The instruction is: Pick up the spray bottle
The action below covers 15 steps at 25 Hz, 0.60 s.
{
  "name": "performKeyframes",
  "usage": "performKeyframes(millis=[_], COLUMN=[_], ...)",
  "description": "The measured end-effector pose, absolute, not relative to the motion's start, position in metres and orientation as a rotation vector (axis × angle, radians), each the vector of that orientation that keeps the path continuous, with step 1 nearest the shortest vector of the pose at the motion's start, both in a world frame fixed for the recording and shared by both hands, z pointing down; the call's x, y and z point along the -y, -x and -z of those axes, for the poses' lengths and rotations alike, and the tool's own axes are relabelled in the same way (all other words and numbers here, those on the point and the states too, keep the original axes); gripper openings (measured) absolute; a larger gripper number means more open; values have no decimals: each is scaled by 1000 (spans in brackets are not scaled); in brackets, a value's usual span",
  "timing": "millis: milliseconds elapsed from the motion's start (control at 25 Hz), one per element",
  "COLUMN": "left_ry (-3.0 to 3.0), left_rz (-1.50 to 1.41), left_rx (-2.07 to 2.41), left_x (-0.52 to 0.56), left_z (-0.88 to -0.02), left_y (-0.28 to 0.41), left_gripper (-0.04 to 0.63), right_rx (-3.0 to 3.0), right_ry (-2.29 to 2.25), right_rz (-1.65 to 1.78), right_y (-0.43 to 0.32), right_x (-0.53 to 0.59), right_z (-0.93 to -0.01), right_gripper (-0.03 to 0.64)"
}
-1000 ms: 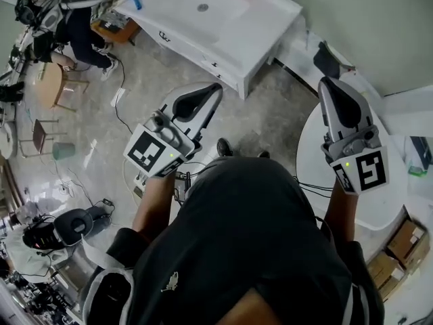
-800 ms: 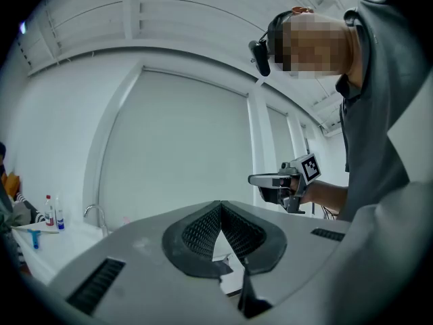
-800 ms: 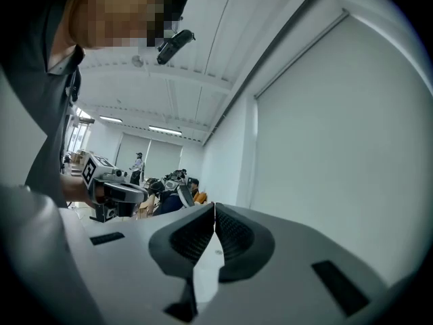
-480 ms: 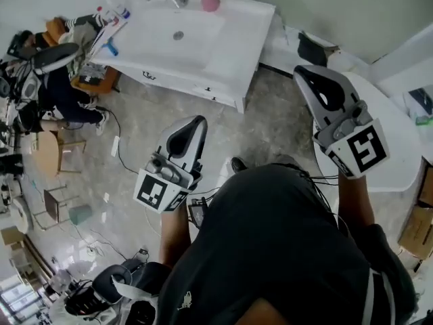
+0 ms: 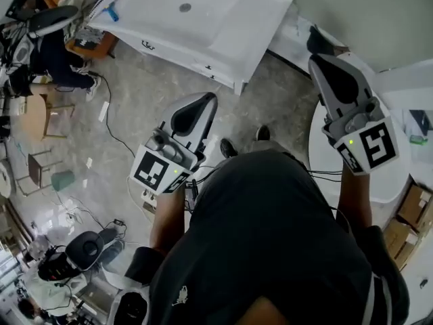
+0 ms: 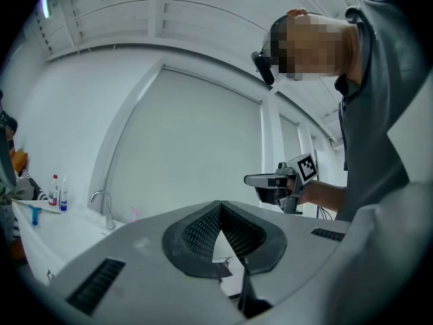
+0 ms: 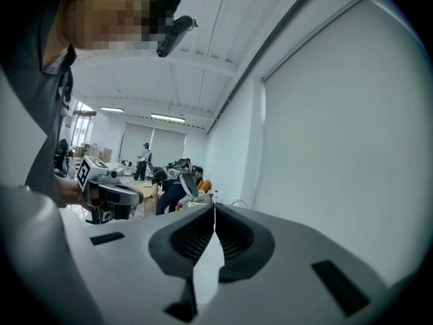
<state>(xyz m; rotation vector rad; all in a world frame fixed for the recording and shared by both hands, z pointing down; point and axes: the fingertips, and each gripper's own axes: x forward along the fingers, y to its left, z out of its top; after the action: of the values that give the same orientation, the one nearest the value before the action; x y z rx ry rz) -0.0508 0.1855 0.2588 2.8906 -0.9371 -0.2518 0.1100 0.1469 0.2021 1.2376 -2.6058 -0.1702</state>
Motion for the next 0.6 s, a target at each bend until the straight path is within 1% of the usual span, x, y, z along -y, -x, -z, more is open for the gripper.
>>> performKeyframes(millis=[120, 320, 600], left_ry=[-2890, -2892, -2861], left_rz=[191, 184, 82], left_rx=[969, 1024, 1082], left_x=[-193, -165, -147], left_z=[-264, -250, -249], left_y=[40, 3, -14], left_gripper=[5, 5, 5], right_rx=[2663, 2714, 2790], right_ry=[-1201, -1145, -1118], right_rz=[141, 149, 91], right_y=[-115, -148, -164], right_x=[-147, -115, -89], right_z=[-215, -208, -225], right_gripper=[9, 9, 9])
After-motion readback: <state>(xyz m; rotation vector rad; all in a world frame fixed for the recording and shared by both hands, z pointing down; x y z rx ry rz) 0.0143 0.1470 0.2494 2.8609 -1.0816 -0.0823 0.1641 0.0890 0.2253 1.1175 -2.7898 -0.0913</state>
